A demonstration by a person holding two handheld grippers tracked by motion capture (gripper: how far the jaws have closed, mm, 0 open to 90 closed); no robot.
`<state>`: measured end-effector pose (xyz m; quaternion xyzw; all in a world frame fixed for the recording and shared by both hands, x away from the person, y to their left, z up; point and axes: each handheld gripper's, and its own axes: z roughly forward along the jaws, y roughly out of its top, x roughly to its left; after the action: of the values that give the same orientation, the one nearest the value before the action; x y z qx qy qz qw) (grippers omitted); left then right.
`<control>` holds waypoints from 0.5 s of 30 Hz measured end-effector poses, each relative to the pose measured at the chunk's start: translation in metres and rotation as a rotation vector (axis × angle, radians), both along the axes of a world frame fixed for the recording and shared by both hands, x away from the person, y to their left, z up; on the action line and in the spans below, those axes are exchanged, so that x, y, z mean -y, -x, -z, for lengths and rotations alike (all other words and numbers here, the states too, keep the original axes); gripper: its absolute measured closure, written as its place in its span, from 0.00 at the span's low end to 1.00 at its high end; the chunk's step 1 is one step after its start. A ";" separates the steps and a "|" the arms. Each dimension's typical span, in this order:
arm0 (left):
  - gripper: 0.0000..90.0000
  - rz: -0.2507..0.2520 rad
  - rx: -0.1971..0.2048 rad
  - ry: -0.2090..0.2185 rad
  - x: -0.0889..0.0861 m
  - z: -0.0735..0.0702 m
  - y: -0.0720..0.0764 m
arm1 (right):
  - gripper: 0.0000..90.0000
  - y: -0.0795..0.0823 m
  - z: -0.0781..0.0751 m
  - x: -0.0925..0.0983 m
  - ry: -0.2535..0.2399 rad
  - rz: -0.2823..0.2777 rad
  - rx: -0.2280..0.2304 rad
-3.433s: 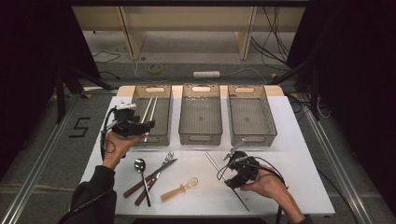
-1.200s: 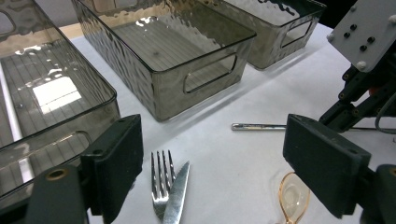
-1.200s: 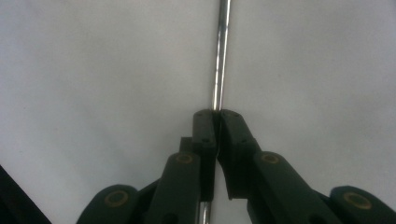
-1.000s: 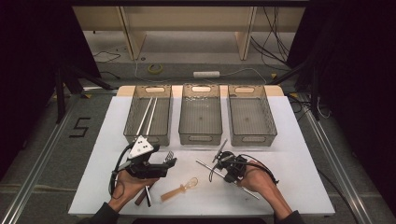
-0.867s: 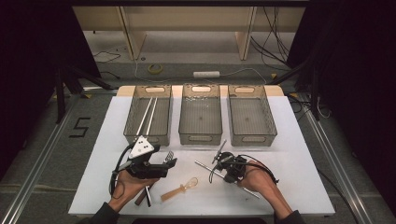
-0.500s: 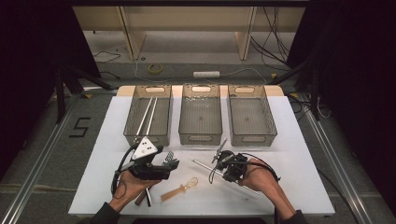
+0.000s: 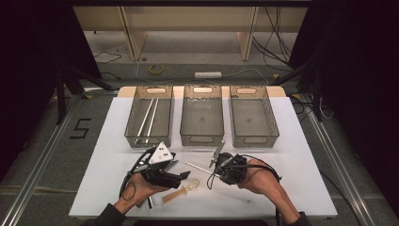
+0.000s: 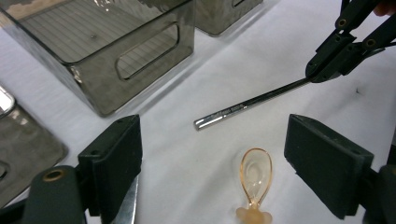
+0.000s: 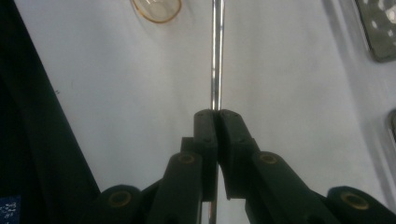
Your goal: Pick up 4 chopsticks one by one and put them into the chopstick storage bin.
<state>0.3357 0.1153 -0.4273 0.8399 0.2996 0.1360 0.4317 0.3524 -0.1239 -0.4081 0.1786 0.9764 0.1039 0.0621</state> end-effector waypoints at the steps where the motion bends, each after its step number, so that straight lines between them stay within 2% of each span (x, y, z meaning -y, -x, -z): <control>1: 0.21 0.003 -0.003 -0.003 0.001 0.000 0.001 | 0.96 0.001 0.000 -0.001 -0.002 -0.008 0.002; 7: 0.21 0.049 -0.015 -0.038 0.008 0.002 0.002 | 0.96 0.003 -0.003 -0.007 0.002 -0.055 0.005; 15: 0.22 0.100 -0.012 -0.095 0.017 0.007 0.006 | 0.96 0.009 -0.005 -0.013 0.005 -0.091 0.001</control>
<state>0.3298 0.0983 -0.4341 0.8740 0.2530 0.1234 0.3960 0.3437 -0.1114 -0.4032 0.1338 0.9838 0.1045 0.0584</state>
